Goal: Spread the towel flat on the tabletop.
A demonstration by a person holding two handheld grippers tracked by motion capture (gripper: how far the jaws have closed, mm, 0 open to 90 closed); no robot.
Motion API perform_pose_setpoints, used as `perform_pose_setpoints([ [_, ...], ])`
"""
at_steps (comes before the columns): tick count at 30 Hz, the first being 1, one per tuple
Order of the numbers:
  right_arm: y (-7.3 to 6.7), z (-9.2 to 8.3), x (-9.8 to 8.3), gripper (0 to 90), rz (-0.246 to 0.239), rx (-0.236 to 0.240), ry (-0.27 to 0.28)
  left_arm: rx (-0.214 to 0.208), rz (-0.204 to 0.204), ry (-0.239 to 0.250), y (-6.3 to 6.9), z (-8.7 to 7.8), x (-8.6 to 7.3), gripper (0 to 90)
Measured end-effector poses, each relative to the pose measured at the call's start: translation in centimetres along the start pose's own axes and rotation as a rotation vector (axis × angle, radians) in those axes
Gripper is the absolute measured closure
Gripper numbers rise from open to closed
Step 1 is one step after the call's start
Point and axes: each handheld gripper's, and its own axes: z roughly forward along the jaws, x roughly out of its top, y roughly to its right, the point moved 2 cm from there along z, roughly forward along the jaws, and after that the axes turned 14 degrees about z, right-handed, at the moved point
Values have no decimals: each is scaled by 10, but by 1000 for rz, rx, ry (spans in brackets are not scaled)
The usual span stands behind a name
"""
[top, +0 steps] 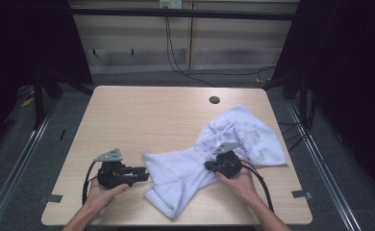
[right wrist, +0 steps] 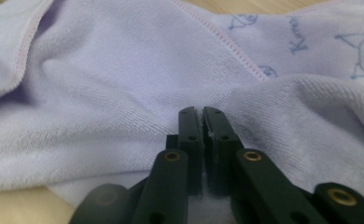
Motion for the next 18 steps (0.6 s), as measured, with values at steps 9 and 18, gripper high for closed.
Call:
perform_pose_setpoints([
  [9, -24, -20, 22, 651, -31, 125, 119, -99, 56, -94, 25, 28, 2, 675],
  [18, -97, 56, 47, 578, -149, 298, 8, 40, -62, 2, -4, 1, -5, 701],
])
